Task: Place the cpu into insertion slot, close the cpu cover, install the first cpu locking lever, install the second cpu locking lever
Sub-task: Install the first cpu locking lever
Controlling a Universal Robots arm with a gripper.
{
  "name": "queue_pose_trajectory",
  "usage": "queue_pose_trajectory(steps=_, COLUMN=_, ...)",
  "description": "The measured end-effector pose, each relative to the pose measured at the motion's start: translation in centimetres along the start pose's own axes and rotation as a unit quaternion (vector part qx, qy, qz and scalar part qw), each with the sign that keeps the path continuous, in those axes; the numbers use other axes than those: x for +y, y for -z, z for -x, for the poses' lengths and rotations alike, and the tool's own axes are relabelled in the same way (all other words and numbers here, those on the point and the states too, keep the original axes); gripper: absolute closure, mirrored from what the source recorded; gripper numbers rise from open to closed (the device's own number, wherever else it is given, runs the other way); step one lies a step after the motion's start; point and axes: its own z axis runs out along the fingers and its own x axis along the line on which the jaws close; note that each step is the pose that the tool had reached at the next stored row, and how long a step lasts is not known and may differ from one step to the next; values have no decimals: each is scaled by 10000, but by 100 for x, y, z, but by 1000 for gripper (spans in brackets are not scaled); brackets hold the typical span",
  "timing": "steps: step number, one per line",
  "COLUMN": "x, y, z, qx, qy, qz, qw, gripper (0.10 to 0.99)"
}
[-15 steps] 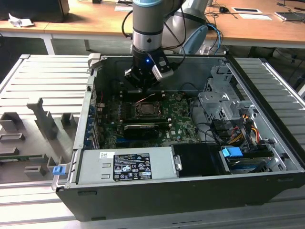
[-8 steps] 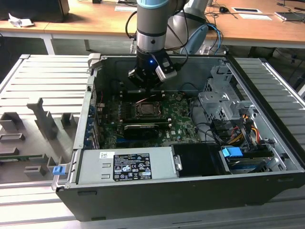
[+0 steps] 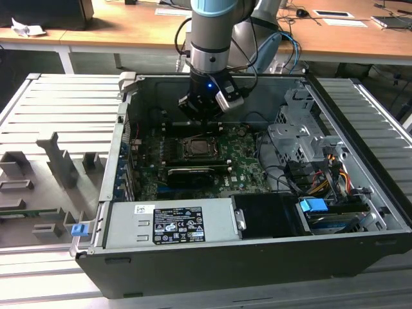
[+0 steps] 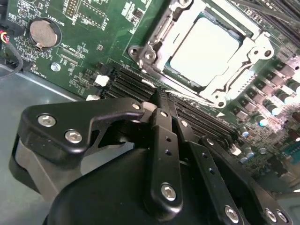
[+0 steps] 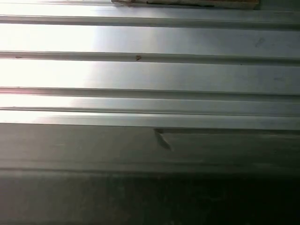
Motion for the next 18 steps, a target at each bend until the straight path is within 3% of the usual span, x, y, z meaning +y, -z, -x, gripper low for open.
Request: queue_pose_trajectory(steps=18, x=-24, y=-86, z=46, qx=1, qy=31, qz=1, qw=10000, gripper=980)
